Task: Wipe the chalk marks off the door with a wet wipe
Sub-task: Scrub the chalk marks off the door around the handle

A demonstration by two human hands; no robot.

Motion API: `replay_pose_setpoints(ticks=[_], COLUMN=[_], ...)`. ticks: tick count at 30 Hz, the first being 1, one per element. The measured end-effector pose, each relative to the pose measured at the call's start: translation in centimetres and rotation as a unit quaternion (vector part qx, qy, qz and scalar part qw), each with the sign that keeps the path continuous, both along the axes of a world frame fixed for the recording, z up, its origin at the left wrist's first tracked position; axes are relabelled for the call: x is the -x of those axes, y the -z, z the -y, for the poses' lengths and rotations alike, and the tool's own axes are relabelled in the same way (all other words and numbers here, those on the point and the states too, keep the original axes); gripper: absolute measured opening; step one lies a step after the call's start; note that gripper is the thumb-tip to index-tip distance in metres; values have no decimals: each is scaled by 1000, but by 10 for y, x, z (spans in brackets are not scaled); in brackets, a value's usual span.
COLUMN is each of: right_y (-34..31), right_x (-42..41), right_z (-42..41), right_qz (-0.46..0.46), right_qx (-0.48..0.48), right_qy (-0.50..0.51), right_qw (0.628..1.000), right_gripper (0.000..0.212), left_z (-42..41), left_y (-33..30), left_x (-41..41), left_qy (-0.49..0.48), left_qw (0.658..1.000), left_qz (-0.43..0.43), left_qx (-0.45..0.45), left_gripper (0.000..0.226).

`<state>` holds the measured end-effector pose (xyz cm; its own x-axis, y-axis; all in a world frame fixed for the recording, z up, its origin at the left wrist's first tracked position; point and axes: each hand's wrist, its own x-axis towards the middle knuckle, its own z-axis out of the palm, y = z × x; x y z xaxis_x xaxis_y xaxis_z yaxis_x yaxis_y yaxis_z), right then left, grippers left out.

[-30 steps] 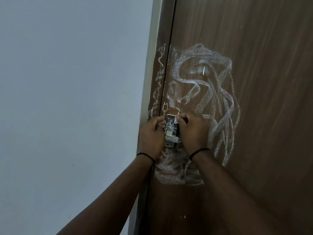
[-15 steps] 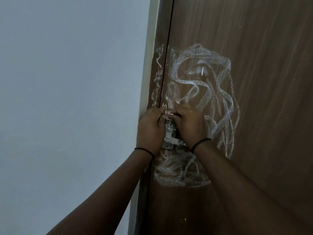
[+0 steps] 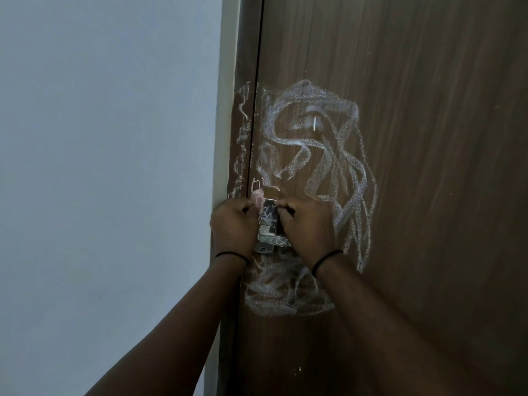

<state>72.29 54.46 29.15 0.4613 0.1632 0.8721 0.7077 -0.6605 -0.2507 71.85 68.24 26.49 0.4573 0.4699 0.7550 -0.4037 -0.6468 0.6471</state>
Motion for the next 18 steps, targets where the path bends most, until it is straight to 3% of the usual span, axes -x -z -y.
replay_pose_setpoints(ticks=[7,15,18], right_y=[-10,-11,-13], right_x=[-7,-10,-10], right_z=[-11,-13,-14], right_qz=[-85,-106,-111], right_qx=[-55,-53,-42], right_qy=[8,25,39], right_qw=[995,993,992], right_gripper=[11,19,22], left_z=[2,1,-1], left_y=[4,34,18], left_x=[1,1,-4], left_qy=[0,15,20], left_qw=[1000,999,999], left_qz=[-25,-35,-23], left_qx=[13,39,40], left_gripper=[13,6,10])
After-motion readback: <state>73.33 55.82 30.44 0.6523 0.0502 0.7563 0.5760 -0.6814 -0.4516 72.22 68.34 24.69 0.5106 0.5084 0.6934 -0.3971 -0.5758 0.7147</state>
